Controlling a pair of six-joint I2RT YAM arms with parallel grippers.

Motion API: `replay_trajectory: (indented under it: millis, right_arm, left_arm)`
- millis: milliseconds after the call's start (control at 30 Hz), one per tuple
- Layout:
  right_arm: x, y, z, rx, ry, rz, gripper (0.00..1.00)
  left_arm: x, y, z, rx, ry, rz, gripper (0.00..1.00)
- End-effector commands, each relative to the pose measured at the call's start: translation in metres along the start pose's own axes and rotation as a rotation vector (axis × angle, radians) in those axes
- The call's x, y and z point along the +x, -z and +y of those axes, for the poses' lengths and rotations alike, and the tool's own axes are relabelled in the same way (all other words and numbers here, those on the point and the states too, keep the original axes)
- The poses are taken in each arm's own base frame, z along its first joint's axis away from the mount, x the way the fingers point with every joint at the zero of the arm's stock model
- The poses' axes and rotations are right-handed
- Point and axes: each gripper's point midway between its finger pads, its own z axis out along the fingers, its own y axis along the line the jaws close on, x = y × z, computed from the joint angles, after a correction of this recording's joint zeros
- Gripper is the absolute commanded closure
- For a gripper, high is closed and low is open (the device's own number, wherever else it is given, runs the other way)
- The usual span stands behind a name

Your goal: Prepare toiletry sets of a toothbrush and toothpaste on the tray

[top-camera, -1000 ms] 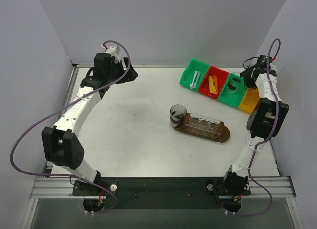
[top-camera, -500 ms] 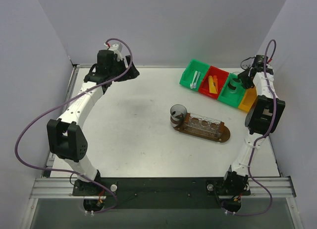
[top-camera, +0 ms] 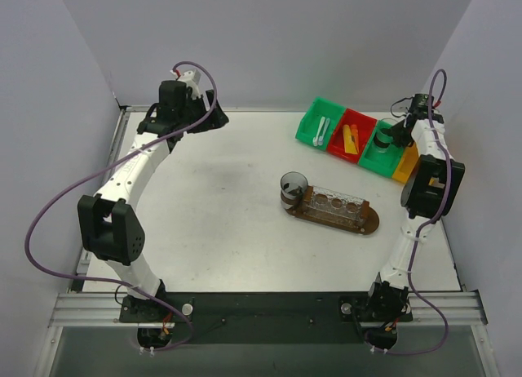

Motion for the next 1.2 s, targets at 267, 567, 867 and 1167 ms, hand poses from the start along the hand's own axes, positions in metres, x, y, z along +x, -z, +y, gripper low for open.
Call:
replay_trajectory:
  millis: [267, 567, 867, 1167]
  right_arm:
    - [-0.015, 0.027, 0.013, -0.017, -0.068, -0.037, 1.0]
    - [-0.021, 0.048, 0.022, -0.067, -0.053, -0.052, 1.0]
    - [-0.03, 0.097, 0.018, -0.109, 0.031, -0.158, 1.0]
    - [-0.019, 0.16, 0.029, -0.269, 0.068, -0.231, 1.0]
  left_arm:
    - [-0.021, 0.009, -0.006, 0.039, -0.023, -0.051, 0.19]
    - [-0.022, 0.016, -0.007, 0.048, -0.041, -0.058, 0.19]
    - [-0.025, 0.025, -0.011, 0.061, -0.067, -0.062, 0.19]
    - [-0.032, 0.037, -0.027, 0.11, -0.057, -0.063, 0.19]
